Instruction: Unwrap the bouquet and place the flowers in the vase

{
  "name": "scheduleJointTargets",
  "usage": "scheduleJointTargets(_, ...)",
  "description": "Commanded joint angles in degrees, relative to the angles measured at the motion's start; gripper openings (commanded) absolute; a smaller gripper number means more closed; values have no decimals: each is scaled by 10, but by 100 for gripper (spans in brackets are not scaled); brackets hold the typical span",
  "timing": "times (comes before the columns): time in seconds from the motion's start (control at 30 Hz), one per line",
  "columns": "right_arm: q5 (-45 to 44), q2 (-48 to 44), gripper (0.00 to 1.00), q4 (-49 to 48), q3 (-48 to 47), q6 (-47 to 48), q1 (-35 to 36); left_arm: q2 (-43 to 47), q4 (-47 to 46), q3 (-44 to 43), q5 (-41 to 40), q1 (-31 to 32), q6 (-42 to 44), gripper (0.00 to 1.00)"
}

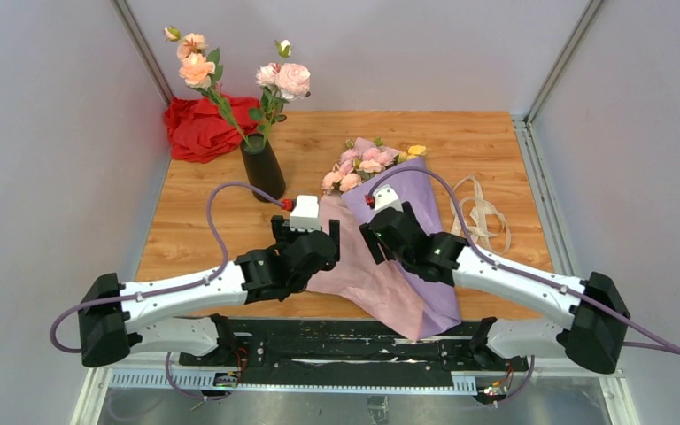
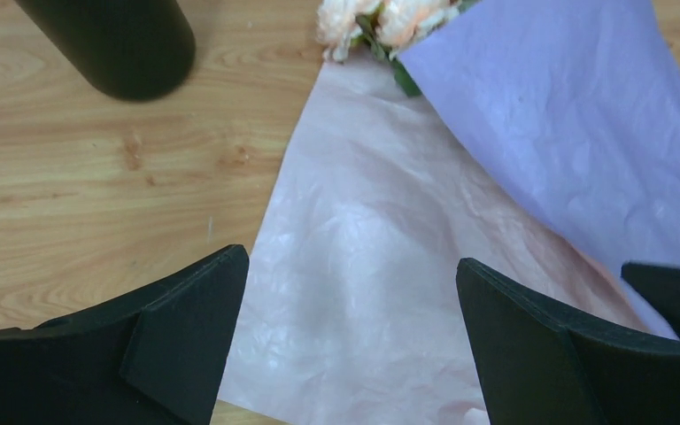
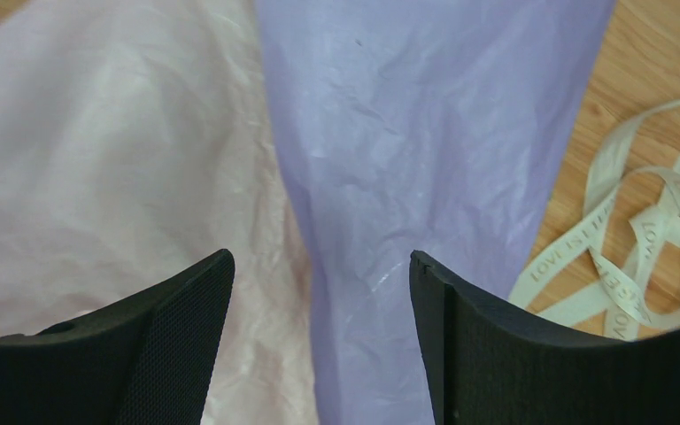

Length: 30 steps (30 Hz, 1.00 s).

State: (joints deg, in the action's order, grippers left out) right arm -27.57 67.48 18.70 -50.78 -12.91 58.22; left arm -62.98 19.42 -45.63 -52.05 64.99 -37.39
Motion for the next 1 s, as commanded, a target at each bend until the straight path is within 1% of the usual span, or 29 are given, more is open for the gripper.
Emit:
scheduleJointTargets(0.0,-25,46,76,57,13,-22,-34,-25,-83,38,21,-3,-29,100)
scheduleJointTargets(0.1,-9,78,76,52,14,-26,-39,-36,-100,54,31,-3,-37,100)
scheduleJointTargets(0.37,14,151,72,38,12,-40,-39,-85,-172,109,105,-2,-75,100)
scheduleJointTargets(0.47,13,179,67,35,14,-47,-42,-114,-184,115,108,-2,-77,100)
scheduleJointTargets(0.53,13,197,63,35,13,-54,-47,-138,-191,115,94,-3,-73,100)
scheduleJointTargets(0.6,14,209,56,37,8,-58,-50,-161,-192,109,83,-3,-67,100)
scheduleJointTargets(0.63,14,214,52,41,4,-60,-53,-170,-191,106,79,-3,-64,100)
scheduleJointTargets(0.67,17,217,45,42,2,-62,-57,-178,-191,104,79,-5,-63,100)
scheduleJointTargets(0.73,27,222,29,42,-2,-65,-66,-190,-206,100,83,-8,-60,100)
scheduleJointTargets(0.77,37,227,14,41,-4,-65,-71,-197,-210,99,87,-10,-59,100)
scheduleJointTargets(0.8,47,231,5,40,-6,-65,-78,-201,-212,97,89,-13,-58,100)
scheduleJointTargets(0.83,58,237,0,38,-8,-63,-83,-205,-213,96,90,-15,-57,100)
scheduleJointTargets(0.97,92,269,0,36,-26,-54,-92,-220,-215,92,97,-31,-46,100)
